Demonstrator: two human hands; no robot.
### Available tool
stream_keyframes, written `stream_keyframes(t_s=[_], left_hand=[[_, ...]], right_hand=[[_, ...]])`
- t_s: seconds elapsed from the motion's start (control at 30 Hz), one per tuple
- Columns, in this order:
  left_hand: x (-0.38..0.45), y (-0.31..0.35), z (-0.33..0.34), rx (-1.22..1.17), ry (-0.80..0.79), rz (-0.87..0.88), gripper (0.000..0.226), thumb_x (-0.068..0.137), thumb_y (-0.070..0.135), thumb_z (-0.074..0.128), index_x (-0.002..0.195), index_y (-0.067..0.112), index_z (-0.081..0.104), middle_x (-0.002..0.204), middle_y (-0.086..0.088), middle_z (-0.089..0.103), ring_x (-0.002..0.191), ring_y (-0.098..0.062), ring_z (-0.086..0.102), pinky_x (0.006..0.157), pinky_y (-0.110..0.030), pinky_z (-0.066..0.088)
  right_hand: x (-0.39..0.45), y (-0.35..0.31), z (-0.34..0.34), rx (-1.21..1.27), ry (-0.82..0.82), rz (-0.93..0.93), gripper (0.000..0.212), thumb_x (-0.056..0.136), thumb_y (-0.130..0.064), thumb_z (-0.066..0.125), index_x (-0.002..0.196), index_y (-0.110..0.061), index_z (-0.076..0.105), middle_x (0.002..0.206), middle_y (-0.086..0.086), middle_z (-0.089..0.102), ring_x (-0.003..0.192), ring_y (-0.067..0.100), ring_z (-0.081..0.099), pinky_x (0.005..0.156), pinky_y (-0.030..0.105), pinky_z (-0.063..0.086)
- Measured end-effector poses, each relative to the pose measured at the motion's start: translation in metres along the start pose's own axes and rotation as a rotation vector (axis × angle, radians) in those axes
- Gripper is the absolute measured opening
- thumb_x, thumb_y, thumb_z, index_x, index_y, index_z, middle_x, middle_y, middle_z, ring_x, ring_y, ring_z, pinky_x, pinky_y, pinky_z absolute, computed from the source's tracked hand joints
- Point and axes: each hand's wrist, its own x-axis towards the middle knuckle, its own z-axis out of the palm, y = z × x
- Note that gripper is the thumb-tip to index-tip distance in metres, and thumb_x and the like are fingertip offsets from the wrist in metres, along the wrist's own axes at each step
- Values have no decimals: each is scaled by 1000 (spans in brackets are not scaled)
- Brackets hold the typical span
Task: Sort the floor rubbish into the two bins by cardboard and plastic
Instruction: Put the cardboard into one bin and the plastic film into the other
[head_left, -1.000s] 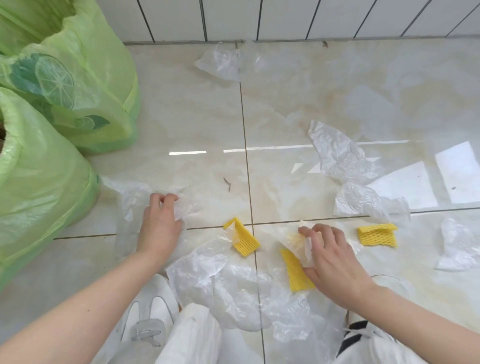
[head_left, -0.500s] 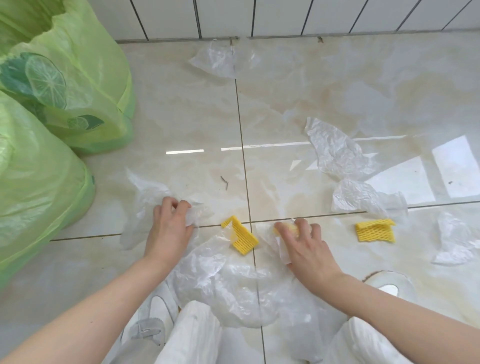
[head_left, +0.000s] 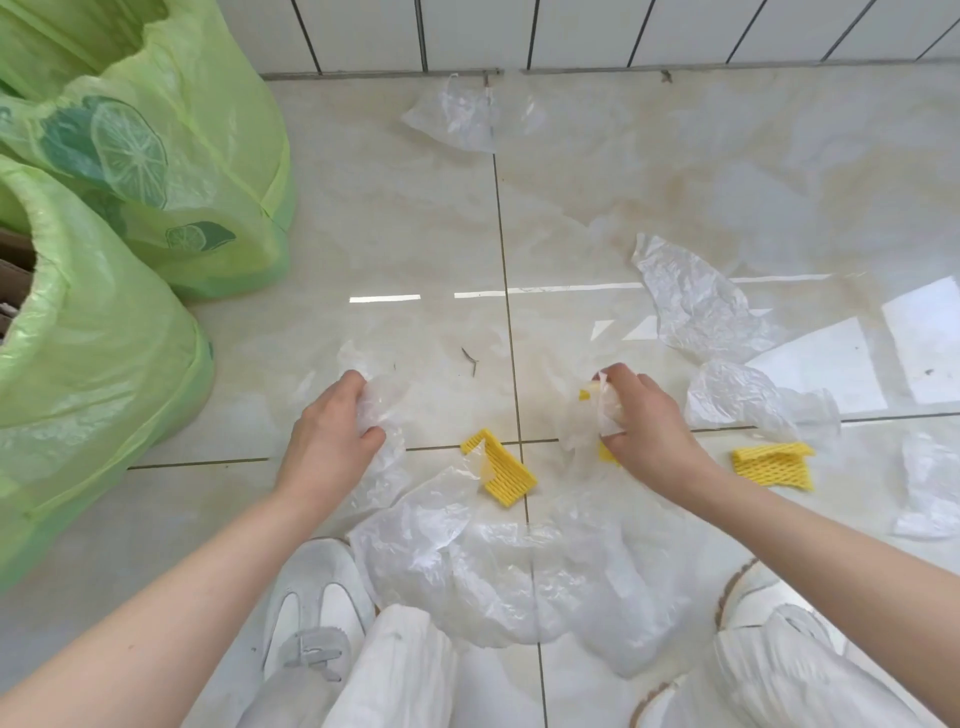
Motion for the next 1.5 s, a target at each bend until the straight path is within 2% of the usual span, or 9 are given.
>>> stream_keyframes(t_s=[0.23, 0.47, 0.6, 0.7, 0.83, 0.97, 1.1, 1.27, 1.5], left_hand=[[-23, 37, -16, -209, -84, -12, 36, 79, 10, 58, 107, 25, 40, 73, 7, 46, 66, -8, 47, 56, -21, 38], [-25, 58, -33, -428, -93, -135, 29, 73, 17, 59, 102, 13, 58, 96, -11, 65, 86, -30, 59, 66, -29, 46], [-13, 62, -52, -530, -25, -137, 15, 75, 10, 60, 85, 20, 62, 69, 8, 62, 59, -7, 54, 51, -10, 40], [-2, 65, -65, -564, 32, -129, 15, 74, 6, 60, 79, 20, 61, 56, 17, 57, 51, -1, 48, 48, -8, 38], [18, 69, -91, -596, 85, -148, 5, 69, 15, 62, 73, 16, 59, 56, 14, 57, 54, -6, 50, 50, -16, 41], [38, 73, -126, -626, 184, -82, 31, 61, 24, 57, 87, 10, 65, 82, -8, 69, 79, -27, 64, 72, -40, 53], [60, 74, -167, -732, 317, -71, 9, 73, 12, 65, 78, 18, 63, 73, 2, 64, 73, -20, 62, 69, -33, 50], [87, 66, -215, -829, 465, -80, 23, 80, 3, 60, 65, 19, 53, 57, 10, 53, 53, -6, 51, 50, -17, 42], [123, 46, -289, -994, 650, -95, 13, 80, 8, 60, 91, 13, 64, 81, 1, 67, 75, -16, 69, 66, -30, 56]], right_hand=[[-4, -33, -23, 127, 100, -89, 52, 72, 3, 61, 118, -19, 47, 102, 7, 55, 87, 25, 53, 62, 26, 39], [-6, -70, -53, 392, 106, -26, 45, 79, 3, 59, 106, -30, 44, 77, -5, 55, 57, 2, 54, 41, 10, 41], [-1, -91, -67, 390, 125, -79, 47, 78, 4, 60, 106, -31, 44, 80, -3, 57, 57, -2, 57, 43, 11, 43], [6, -107, -79, 336, 119, -141, 47, 77, 6, 59, 110, -26, 48, 78, -8, 54, 59, -11, 55, 44, 9, 43], [24, -130, -92, 332, 149, -192, 45, 76, 3, 60, 108, -27, 48, 79, -7, 55, 65, 2, 57, 48, 14, 44], [45, -163, -99, 391, 132, -263, 43, 75, 3, 61, 105, -25, 50, 82, -1, 60, 71, 18, 59, 55, 28, 49], [68, -215, -107, 452, 116, -332, 37, 75, 2, 60, 98, -25, 50, 79, -1, 58, 66, 12, 56, 53, 25, 49], [97, -291, -112, 548, 85, -413, 30, 77, 0, 59, 100, -18, 50, 82, 4, 57, 67, 17, 54, 50, 26, 48], [148, -388, -116, 711, 63, -463, 25, 77, -2, 54, 93, -21, 49, 78, -1, 56, 64, 15, 57, 47, 23, 47]])
